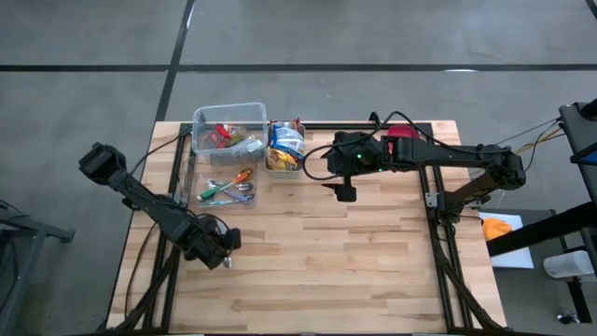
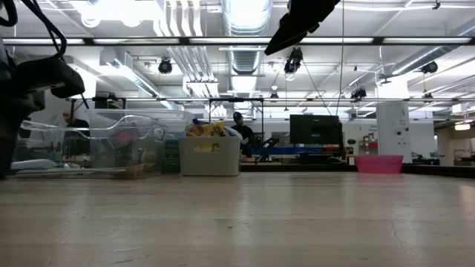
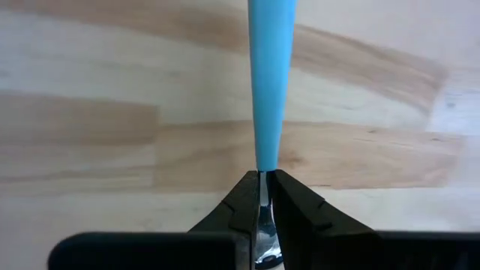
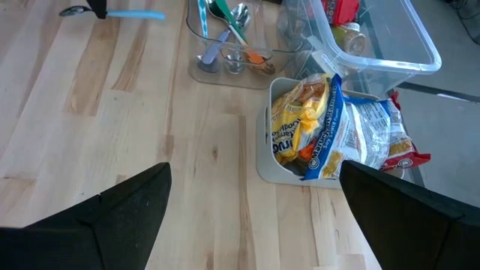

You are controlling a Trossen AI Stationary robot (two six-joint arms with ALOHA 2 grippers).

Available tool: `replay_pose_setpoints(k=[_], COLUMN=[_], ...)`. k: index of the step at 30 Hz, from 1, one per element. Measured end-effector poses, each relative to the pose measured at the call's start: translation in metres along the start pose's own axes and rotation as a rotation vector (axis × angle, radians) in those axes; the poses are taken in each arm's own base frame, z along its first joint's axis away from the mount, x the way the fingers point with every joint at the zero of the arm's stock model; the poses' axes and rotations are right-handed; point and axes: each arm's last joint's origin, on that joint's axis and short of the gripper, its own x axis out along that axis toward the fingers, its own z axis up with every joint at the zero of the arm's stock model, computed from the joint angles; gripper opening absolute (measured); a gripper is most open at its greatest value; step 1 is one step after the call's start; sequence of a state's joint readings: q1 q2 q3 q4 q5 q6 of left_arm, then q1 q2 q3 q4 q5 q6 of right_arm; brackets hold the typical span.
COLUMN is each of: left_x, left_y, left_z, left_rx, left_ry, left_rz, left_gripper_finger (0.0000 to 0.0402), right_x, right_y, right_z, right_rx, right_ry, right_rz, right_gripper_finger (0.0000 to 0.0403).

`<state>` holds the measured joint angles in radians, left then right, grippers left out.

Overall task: Pick & Place Food Item
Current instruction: Put the blue spoon into the transparent bin

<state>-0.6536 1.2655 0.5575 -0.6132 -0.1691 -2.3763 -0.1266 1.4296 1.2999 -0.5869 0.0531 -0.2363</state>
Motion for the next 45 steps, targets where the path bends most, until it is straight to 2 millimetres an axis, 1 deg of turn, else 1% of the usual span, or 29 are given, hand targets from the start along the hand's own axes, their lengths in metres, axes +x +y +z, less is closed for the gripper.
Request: replay_pose_setpoints(k=[6, 14, 17, 23, 28, 35, 38, 45], left_x=[-0.006, -0.02, -0.027, -0.042, -0.053, -0.075, -0.084, -0.098], left_y=[-0.003, -0.009, -0.014, -0.025, -0.026, -0.022, -0.017, -0.003], left_z=[0.003, 0.009, 0.009, 0.008, 0.013, 0.028, 0.037, 0.06], left_rx=[0.06, 0.177, 0.254, 0.462, 0.618, 0.729, 0.776, 0.863], left_ry=[-0.064, -0.188, -0.237, -0.416, -0.601, -0.867, -0.923, -0.987], left_rz=[-0.108, -0.303, -0.403, -0.588, -0.627, -0.626, -0.6, -0.52], left_gripper_finger=[0.0038, 0.0038, 0.0038, 0.0038, 0.0038, 0.0038, 0.0038, 0.0038], right_x=[0.0, 0.0, 0.0, 0.0, 0.0, 0.0, 0.0, 0.0], right_y=[0.0, 0.0, 0.0, 0.0, 0.0, 0.0, 0.0, 0.0], right_z=[0.0, 0.0, 0.0, 0.0, 0.0, 0.0, 0.0, 0.0], right_rx=[0.0, 0.0, 0.0, 0.0, 0.0, 0.0, 0.0, 0.0], right_ry=[0.0, 0.0, 0.0, 0.0, 0.0, 0.0, 0.0, 0.0], right_rz=[0.0, 0.0, 0.0, 0.0, 0.0, 0.0, 0.0, 0.0], right_gripper_finger=[0.0384, 0.0384, 0.0384, 0.0384, 0.0384, 0.0384, 0.0384, 0.0384])
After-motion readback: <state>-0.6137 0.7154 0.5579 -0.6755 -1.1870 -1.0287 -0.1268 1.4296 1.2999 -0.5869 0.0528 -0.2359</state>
